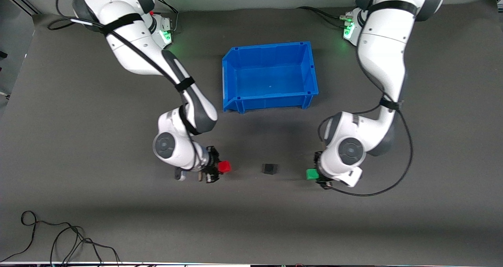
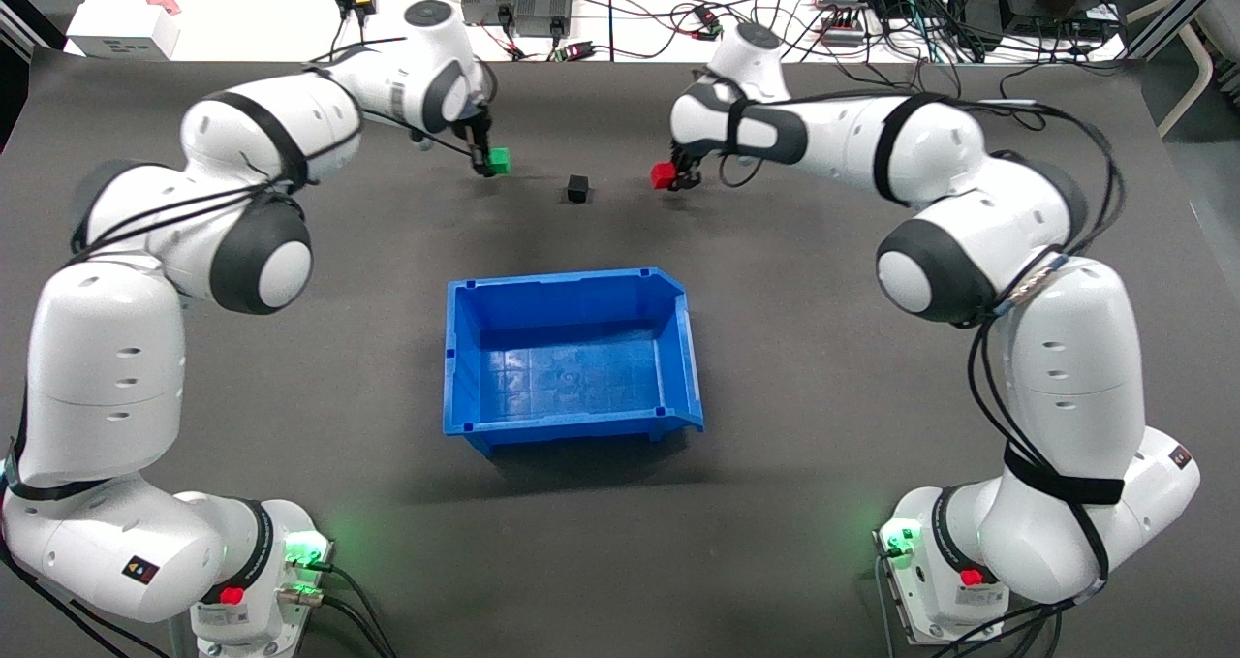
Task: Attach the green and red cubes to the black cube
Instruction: 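Carry the red cube and green cube toward the black cube with both grippers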
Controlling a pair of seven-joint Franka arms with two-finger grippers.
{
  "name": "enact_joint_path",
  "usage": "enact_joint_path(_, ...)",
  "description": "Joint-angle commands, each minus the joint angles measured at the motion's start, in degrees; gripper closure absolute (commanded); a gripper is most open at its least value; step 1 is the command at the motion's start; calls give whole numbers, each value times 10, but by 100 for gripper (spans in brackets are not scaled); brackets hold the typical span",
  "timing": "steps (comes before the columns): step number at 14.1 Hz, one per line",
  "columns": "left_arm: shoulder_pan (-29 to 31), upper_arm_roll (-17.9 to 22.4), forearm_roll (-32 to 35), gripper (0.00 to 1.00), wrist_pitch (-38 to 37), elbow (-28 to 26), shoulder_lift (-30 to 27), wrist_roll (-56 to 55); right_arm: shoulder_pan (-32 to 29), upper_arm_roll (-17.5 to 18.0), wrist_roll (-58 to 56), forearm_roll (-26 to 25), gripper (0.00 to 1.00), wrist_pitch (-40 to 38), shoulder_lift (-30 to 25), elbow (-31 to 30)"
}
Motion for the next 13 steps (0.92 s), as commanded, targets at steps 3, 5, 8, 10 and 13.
enact_joint_path(3, -33, 9, -2, 100, 37, 46, 39, -11, 42, -9, 120, -13, 100, -8, 87, 115)
enact_joint_path(5, -46, 7, -7, 100, 76, 52, 66, -14, 48, -9, 131, -14, 100, -7, 99, 131)
enact_joint_path(8, -50, -5, -6, 100, 94, 54, 86, -25, 62, -9, 140, -13, 100, -7, 107, 137)
enact_joint_path(10, -50, -7, -7, 100, 85, 61, 84, -26, 71, -9, 173, -25, 100, -6, 123, 158)
enact_joint_path(13, -51, -15, -7, 100, 78, 61, 80, -26, 71, -8, 203, -28, 100, -1, 149, 195)
